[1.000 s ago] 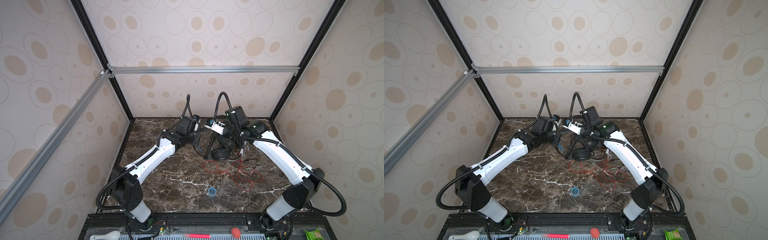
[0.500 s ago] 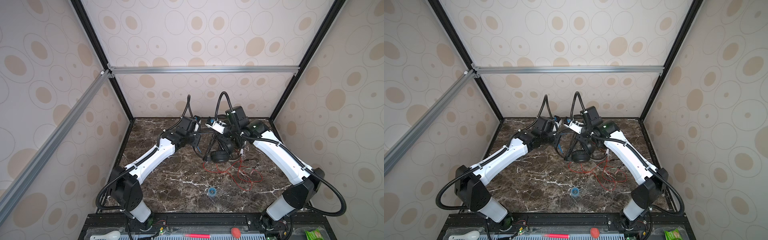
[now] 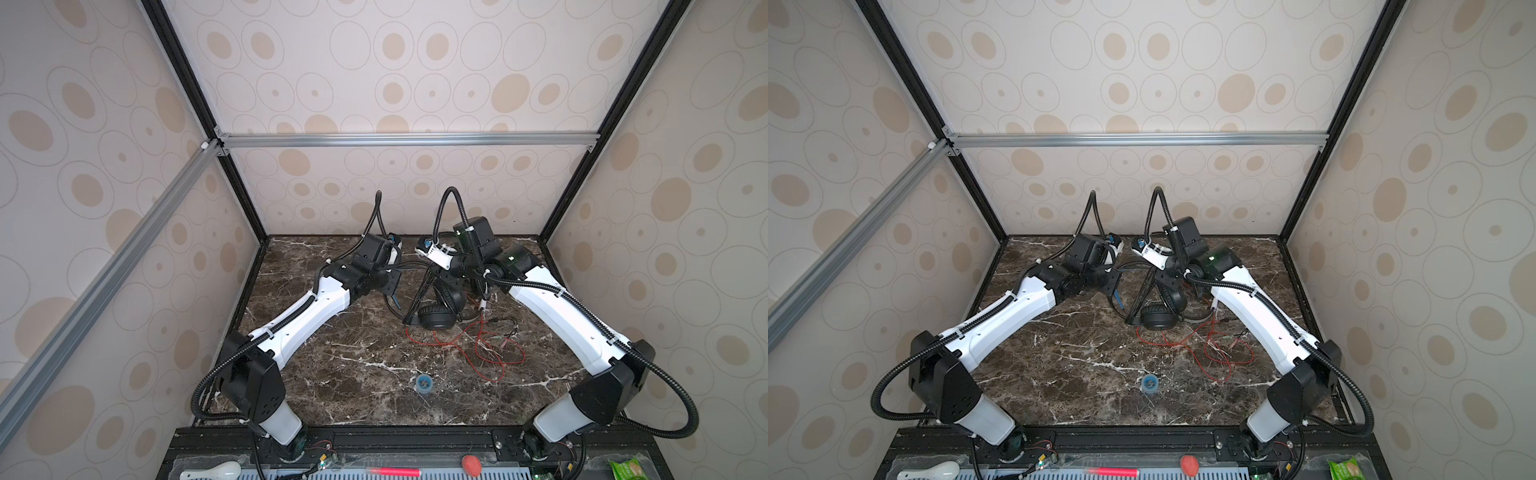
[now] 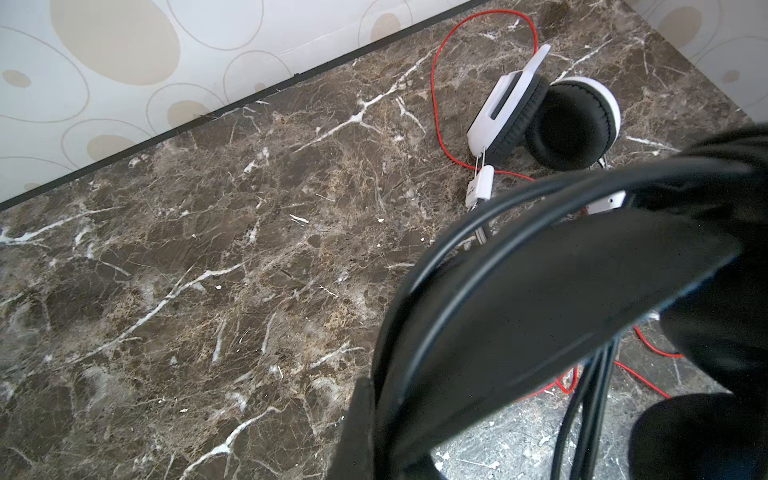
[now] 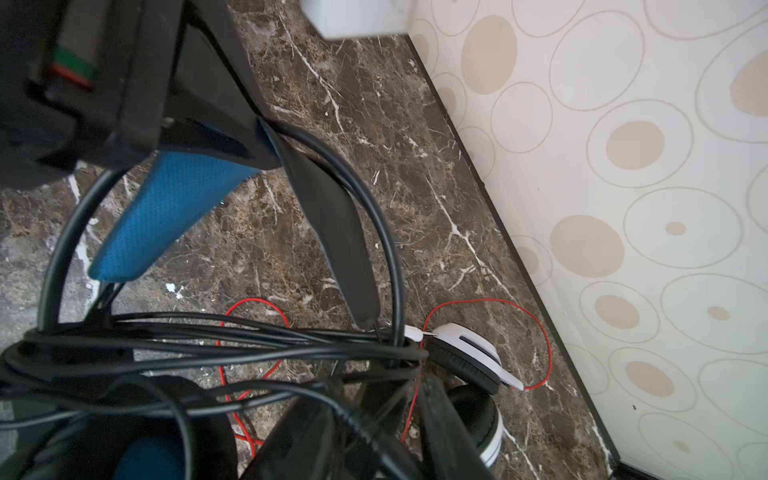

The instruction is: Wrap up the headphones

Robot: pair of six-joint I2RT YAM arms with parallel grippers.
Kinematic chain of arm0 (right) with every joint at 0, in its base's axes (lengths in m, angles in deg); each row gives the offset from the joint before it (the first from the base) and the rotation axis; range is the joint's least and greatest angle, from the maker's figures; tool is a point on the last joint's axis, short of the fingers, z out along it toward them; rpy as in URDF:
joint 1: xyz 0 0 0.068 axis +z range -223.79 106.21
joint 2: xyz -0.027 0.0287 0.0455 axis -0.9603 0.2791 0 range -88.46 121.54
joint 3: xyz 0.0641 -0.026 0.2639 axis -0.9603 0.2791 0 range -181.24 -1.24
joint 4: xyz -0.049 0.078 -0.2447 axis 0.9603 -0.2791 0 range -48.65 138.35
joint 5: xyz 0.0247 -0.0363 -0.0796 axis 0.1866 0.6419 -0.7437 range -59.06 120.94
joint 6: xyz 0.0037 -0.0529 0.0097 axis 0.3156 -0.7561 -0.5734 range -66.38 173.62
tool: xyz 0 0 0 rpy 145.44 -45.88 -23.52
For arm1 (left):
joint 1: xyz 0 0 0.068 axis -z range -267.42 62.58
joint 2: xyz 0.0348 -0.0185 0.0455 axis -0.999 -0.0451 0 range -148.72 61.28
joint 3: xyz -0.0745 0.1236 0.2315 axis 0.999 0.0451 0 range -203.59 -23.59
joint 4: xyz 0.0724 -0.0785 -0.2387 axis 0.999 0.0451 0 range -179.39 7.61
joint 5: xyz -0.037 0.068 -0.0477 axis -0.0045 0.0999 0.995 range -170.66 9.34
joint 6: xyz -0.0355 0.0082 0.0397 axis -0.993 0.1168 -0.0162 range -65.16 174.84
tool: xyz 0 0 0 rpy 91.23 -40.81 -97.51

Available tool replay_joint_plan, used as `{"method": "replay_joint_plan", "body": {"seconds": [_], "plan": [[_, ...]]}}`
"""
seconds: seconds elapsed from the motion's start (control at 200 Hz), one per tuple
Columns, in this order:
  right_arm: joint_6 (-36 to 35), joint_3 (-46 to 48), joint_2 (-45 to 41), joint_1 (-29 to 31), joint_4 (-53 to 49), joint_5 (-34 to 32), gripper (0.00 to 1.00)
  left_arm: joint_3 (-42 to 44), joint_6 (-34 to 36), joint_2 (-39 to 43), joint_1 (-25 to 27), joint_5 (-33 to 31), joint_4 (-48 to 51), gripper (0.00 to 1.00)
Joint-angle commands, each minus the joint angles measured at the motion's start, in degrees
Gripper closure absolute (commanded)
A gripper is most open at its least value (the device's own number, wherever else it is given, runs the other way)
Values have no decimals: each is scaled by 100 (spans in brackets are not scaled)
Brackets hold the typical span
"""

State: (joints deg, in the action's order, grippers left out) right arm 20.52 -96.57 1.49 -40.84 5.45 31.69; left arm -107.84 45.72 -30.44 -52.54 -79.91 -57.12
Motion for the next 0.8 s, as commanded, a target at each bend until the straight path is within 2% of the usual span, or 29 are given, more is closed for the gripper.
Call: {"method": "replay_joint_plan", "body": {"seconds": [0.0,0.295,0.575,0.795], "plan": [[113,-73,-80,-96,194,-137,60,-438,78,-2,-1,94,24,100],[304,-43,-16,-221,263,-141,47,-431,-42,-75,-107,45,269,100],[306,-39,63,-285,322,-493,43,-468,-87,-105,-164,30,419,100],[737,81,69,-615,422,-489,42,-423,-222,-125,-294,43,555,100]]}}
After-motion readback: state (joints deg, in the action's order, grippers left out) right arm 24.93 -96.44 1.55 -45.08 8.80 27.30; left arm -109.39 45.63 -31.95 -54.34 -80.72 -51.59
